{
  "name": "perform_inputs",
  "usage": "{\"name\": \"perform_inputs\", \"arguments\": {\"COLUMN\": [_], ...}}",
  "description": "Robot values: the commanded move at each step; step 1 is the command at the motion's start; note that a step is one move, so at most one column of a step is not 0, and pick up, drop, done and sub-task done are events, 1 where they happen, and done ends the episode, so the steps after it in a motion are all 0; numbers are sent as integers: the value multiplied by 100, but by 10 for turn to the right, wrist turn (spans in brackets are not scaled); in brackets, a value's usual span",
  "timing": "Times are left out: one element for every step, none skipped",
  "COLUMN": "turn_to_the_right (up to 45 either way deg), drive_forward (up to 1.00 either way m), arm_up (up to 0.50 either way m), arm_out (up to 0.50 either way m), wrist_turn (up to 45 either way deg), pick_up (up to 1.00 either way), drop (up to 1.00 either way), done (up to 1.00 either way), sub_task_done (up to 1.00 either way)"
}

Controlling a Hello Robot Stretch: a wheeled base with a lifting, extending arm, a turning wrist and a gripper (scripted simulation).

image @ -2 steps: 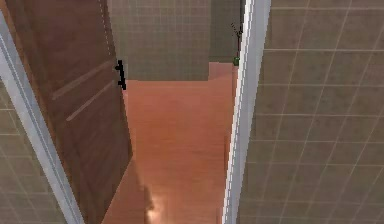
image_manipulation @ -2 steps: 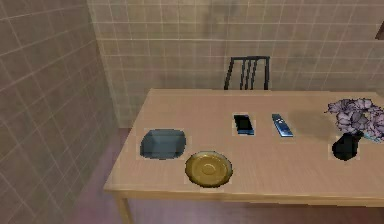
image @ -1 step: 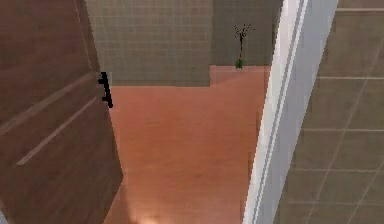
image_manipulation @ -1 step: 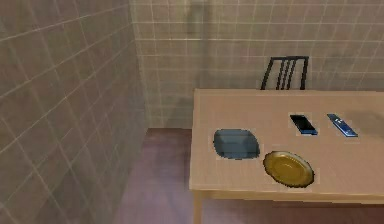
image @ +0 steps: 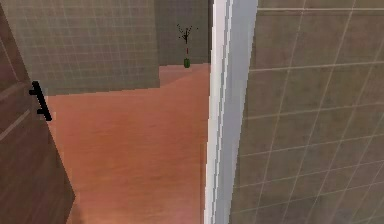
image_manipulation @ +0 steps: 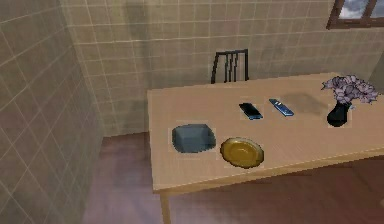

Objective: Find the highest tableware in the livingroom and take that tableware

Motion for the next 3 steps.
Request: {"name": "perform_inputs", "arguments": {"turn_to_the_right": [0,0,0], "drive_forward": [0,0,0], "arm_up": [50,38,0], "arm_out": [0,0,38], "wrist_turn": [0,0,0], "pick_up": [0,0,0], "drop": [0,0,0], "done": [0,0,0], "sub_task_done": [0,0,0]}}
